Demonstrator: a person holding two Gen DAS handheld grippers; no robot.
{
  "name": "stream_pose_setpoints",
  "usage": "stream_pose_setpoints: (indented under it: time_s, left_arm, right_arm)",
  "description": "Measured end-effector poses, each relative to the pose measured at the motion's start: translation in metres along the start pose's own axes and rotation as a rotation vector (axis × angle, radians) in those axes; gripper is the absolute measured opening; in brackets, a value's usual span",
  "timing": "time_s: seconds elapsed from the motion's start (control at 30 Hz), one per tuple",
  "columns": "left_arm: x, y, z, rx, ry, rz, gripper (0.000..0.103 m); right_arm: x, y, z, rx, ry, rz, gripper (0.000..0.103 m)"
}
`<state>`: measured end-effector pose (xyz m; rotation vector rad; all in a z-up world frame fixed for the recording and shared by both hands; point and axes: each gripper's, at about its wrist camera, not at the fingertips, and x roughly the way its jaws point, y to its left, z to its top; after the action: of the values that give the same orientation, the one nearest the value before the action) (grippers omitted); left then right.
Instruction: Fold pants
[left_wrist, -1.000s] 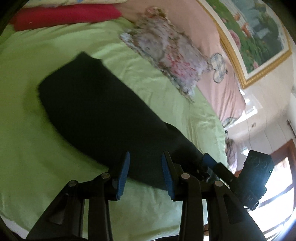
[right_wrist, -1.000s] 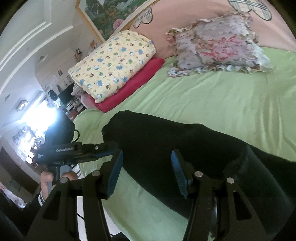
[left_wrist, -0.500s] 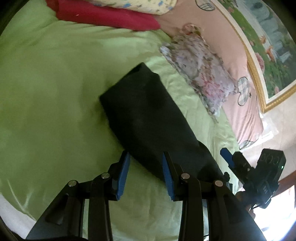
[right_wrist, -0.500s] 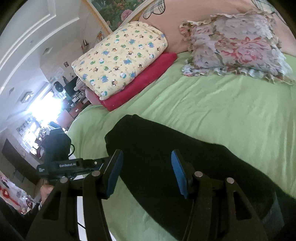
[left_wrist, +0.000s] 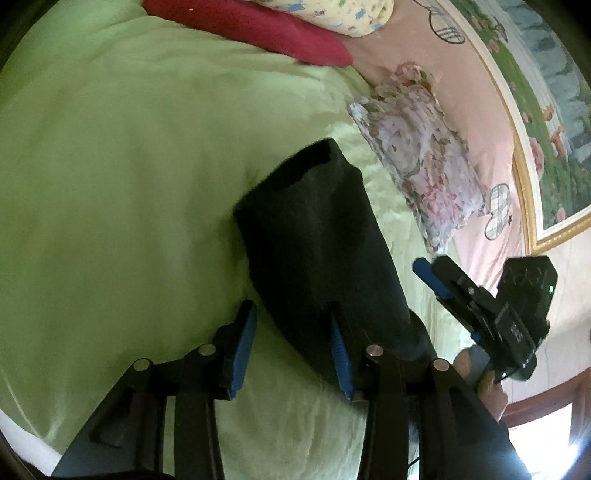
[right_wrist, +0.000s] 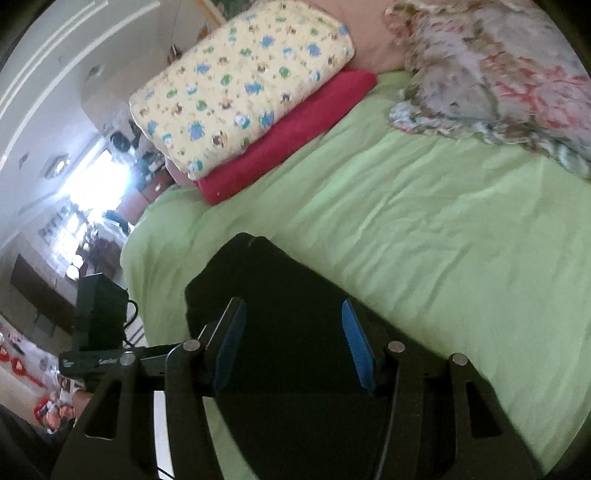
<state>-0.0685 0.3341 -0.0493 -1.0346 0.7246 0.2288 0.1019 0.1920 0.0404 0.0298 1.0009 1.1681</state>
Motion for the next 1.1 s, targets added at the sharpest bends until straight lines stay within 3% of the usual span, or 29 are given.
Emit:
stream_pose_setpoints:
  time_s: [0.17, 0.33, 0.5, 0.6, 0.8, 1.1]
  left_arm:
    - [0.003, 0.005, 0.006, -0.038, -0.012, -0.004, 0.040]
    - [0.009, 0.005, 0.008, -0.040, -0.022, 0.000, 0.039]
    - [0.012, 0.004, 0.010, -0.038, -0.030, 0.010, 0.033]
    - [0.015, 0.002, 0.011, -0.021, -0.038, 0.024, 0.026]
    - [0.015, -0.008, 0.010, 0.027, -0.055, 0.039, 0.013]
    - [-0.005, -0.043, 0.010, 0.093, -0.092, 0.020, 0.012]
  right_arm:
    - [0.027, -0.003, 0.026, -0.042, 0.067, 0.024, 0.056]
    - [0.061, 0.006, 0.045, -0.139, 0.190, 0.087, 0.056]
    - [0.093, 0.007, 0.052, -0.165, 0.284, 0.110, 0.055]
    - [0.107, 0.006, 0.050, -0.163, 0.322, 0.115, 0.044]
    - [0.102, 0.009, 0.045, -0.170, 0.291, 0.112, 0.025]
    - [0.066, 0.012, 0.048, -0.154, 0.192, 0.138, 0.021]
